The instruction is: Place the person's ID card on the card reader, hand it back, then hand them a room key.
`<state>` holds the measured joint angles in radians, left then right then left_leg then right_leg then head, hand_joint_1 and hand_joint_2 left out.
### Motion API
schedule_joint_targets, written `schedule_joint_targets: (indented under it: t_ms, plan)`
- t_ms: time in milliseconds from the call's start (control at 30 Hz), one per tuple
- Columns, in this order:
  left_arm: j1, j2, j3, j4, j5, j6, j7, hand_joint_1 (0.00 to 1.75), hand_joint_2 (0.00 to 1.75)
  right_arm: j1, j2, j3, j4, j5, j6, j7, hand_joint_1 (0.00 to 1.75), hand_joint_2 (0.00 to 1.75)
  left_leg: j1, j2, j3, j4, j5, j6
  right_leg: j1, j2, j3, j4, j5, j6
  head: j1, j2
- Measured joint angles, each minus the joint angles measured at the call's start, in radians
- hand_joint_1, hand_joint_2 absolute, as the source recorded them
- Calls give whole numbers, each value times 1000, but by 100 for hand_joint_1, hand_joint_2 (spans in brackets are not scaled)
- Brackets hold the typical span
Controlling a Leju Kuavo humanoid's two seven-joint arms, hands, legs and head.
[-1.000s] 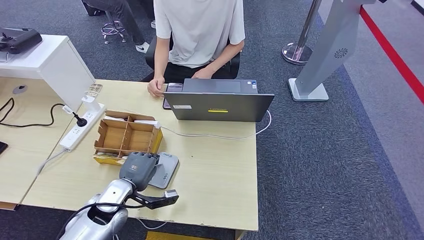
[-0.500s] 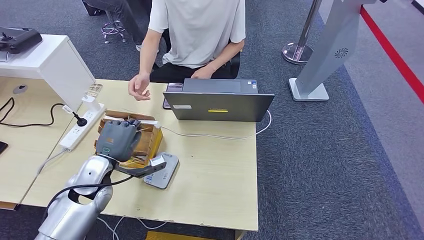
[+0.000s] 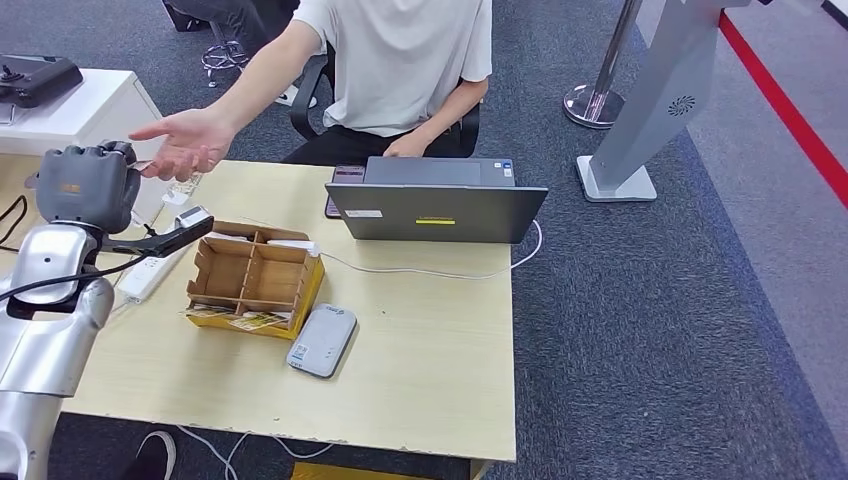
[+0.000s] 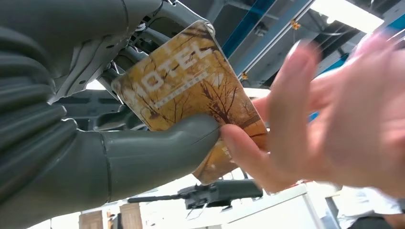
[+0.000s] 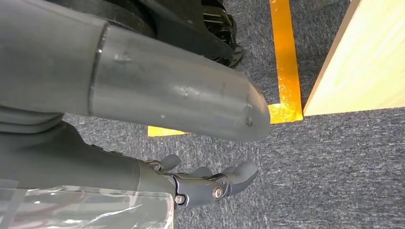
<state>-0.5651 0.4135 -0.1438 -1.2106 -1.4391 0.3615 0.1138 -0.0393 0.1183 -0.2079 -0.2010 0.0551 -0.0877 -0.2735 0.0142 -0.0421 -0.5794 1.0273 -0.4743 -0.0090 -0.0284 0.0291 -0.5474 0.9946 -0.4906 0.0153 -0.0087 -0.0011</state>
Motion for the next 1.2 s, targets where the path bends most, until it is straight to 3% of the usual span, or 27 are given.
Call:
schedule_joint_targets:
  t_ms: [567,733,833,1067,1200]
  plan:
    - [28,6,20,17,22,1,-1,0,175,-2,3,0,0,10,2,-1,0,0,0,0,0,0,0,0,0,0,0,0,0,0,0,0]
    - [69,-1,21,-7,62,1,-27,0,175,-1,4,-1,0,4,1,-3,0,0,0,0,0,0,0,0,0,0,0,0,0,0,0,0]
    - [157,-11,21,-114,106,-31,-50,0,175,2,5,-11,0,-17,-7,-9,0,0,-1,1,0,0,0,0,0,1,-1,-1,0,0,0,0]
    - [481,-31,-3,-502,130,-69,-75,0,175,23,7,-68,0,-73,-31,-34,0,0,-1,4,-1,0,-3,2,-1,4,-3,-2,-1,1,0,0]
    - [572,-31,-38,-619,139,-69,-94,0,175,26,12,-101,0,-89,-37,-44,0,0,-1,3,-2,0,-3,2,0,2,-3,-2,-2,1,0,0]
